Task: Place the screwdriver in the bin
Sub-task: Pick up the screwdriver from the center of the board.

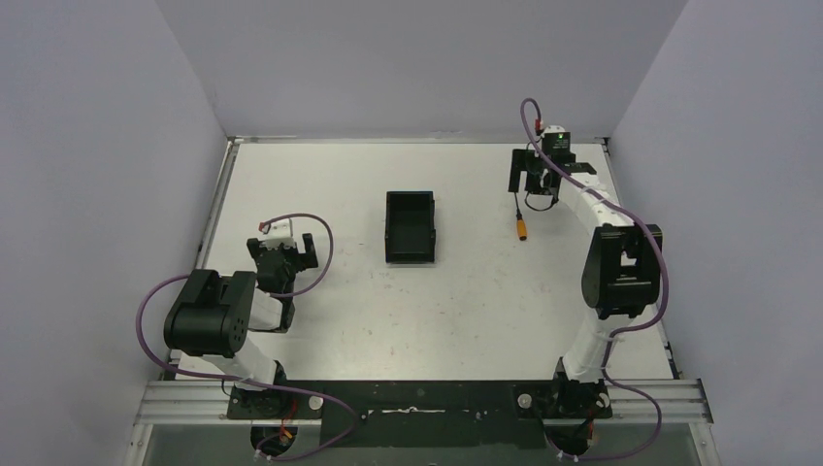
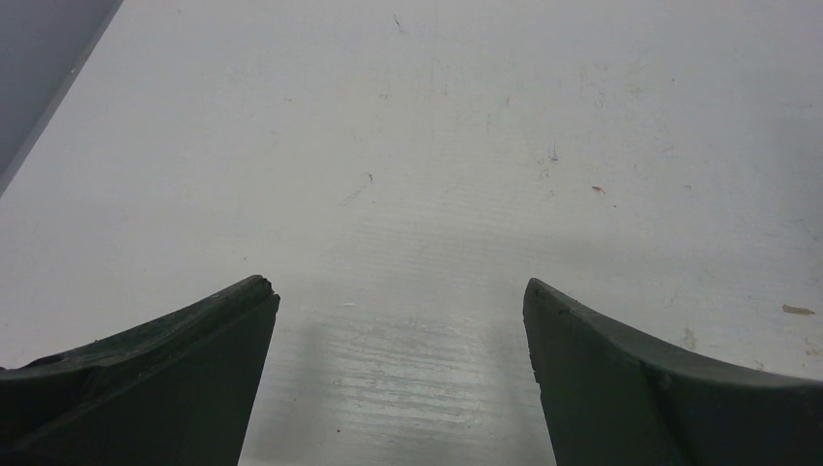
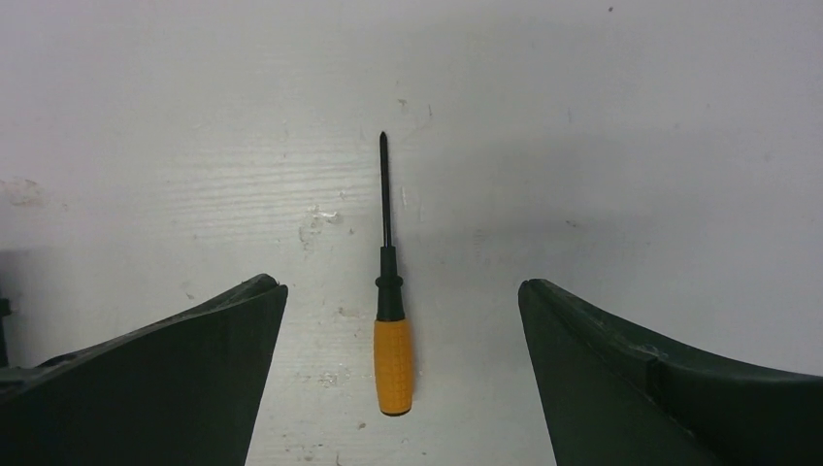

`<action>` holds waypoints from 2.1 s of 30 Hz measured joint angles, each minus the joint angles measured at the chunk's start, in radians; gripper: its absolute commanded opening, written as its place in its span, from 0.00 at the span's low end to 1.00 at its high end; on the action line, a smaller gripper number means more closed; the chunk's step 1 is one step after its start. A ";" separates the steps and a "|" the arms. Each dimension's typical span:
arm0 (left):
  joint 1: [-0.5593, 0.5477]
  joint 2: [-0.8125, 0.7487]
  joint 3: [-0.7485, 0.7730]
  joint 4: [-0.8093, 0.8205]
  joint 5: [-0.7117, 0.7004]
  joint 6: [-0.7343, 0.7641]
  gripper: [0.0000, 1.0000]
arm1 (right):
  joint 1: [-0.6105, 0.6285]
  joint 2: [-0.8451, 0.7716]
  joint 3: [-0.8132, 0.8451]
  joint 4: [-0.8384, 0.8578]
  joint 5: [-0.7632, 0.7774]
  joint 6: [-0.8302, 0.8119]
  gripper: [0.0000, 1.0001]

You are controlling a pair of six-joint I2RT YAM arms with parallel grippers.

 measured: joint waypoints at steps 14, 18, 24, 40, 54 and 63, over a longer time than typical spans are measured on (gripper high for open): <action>0.000 0.000 0.000 0.000 0.000 0.000 0.97 | 0.000 0.162 -0.100 0.042 -0.018 0.003 0.74; 0.000 0.000 0.000 0.000 0.000 0.000 0.97 | 0.000 0.165 -0.119 0.045 -0.018 0.003 0.63; 0.000 0.000 0.000 0.000 0.000 0.000 0.97 | 0.000 0.165 -0.122 0.055 -0.018 0.003 0.33; 0.000 0.000 0.000 0.000 0.000 0.000 0.97 | 0.013 0.150 -0.121 0.026 -0.004 0.004 0.00; 0.000 0.000 0.000 0.000 0.000 0.000 0.97 | 0.021 -0.005 0.088 -0.142 0.024 0.004 0.00; 0.000 0.000 0.000 0.000 0.000 0.000 0.97 | 0.028 -0.075 0.292 -0.260 0.056 0.007 0.00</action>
